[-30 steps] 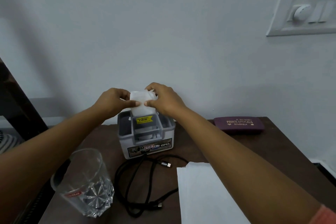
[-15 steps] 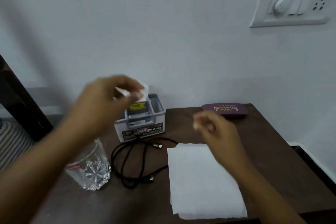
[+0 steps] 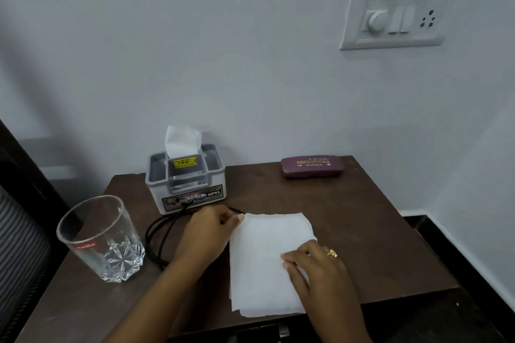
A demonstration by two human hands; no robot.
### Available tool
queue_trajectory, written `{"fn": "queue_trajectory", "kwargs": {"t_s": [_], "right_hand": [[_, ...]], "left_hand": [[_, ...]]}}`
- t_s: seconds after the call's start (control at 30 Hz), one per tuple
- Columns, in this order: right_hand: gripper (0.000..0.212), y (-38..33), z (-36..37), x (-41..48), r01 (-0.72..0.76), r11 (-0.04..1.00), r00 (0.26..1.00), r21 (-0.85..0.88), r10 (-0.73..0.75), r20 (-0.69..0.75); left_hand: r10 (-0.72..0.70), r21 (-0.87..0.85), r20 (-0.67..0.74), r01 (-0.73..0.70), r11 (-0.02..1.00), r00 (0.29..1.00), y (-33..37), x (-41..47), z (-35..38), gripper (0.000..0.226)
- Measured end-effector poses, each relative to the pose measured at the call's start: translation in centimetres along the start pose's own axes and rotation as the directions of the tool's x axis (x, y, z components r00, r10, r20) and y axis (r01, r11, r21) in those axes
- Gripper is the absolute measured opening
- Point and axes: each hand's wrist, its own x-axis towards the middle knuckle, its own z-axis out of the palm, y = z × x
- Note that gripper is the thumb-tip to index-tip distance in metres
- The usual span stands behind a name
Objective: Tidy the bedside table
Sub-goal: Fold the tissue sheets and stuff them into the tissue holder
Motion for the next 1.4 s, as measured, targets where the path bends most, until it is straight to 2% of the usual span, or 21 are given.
{"fn": "queue_trajectory", "kwargs": {"t_s": [0.07, 0.2, 0.27, 0.5, 0.7, 0.97, 1.07, 1.13, 1.2, 1.27, 1.33, 1.4], "right_hand": [[0.017, 0.0, 0.1, -0.1, -0.005, 1.0, 1.0, -0.007, 0.005, 0.003], [0.016, -0.2, 0.0, -0.1, -0.018, 1.0, 1.0, -0.014, 0.018, 0.018], [0.019, -0.3, -0.1, -0.1, -0.028, 0.999, 0.999, -0.025, 0.028, 0.023], [0.018, -0.4, -0.3, -0.2, -0.037, 0.998, 0.998, -0.051, 0.04, 0.047], [0.007, -0.5, -0.4, -0.2, -0.04, 0.998, 0.997, -0.057, 0.044, 0.065], [0.008, -0.5, -0.4, -0.2, -0.035, 0.997, 0.997, -0.068, 0.039, 0.069], [0.009, -0.7, -0.6, -0.2, -0.048, 0.997, 0.996, -0.063, 0.052, 0.073], [0.008, -0.7, -0.6, -0.1, -0.057, 0.996, 0.994, -0.064, 0.062, 0.085], [0.006, -0.8, -0.6, -0.1, -0.043, 0.996, 0.995, -0.082, 0.05, 0.082], [0.006, -1.2, -0.8, 0.3, -0.033, 0.992, 0.995, -0.118, 0.044, 0.095], [0.028, -1.8, -1.3, 1.3, -0.054, 0.99, 0.994, -0.128, 0.066, 0.086], [0.05, -2.5, -1.7, 3.0, -0.022, 0.994, 0.994, -0.107, 0.033, 0.102]], "left_hand": [[0.009, 0.003, -0.012, -0.009, 1.0, 1.0, 0.2, -0.2, 0.1, 0.021], [-0.057, -0.001, 0.083, 0.057, 0.998, 0.995, 1.0, 0.4, 0.3, 0.03], [-0.077, 0.0, 0.095, 0.077, 0.997, 0.993, 1.5, 0.6, 0.2, 0.026], [0.019, 0.108, -0.011, -0.018, 0.994, 1.0, 1.9, -0.5, 0.0, 0.013], [0.082, 0.101, -0.155, -0.067, 0.993, 0.984, 1.7, -1.7, 0.2, 0.003], [0.164, 0.081, -0.235, -0.149, 0.985, 0.958, 1.3, -2.5, 0.5, 0.007], [0.165, -0.054, -0.216, -0.181, 0.982, 0.962, 1.1, -2.3, 0.7, 0.02], [0.097, -0.243, -0.179, -0.14, 0.96, 0.979, 1.0, -2.1, 0.7, 0.02], [-0.021, -0.481, -0.083, -0.022, 0.876, 0.996, 1.2, -2.1, 0.6, 0.016], [-0.117, -0.655, 0.024, 0.103, 0.748, 0.993, 1.6, -2.3, 0.5, 0.014], [-0.151, -0.714, 0.084, 0.165, 0.68, 0.985, 1.9, -2.6, 0.3, 0.015], [-0.15, -0.724, 0.111, 0.184, 0.665, 0.982, 2.0, -2.6, 0.2, 0.017]]}}
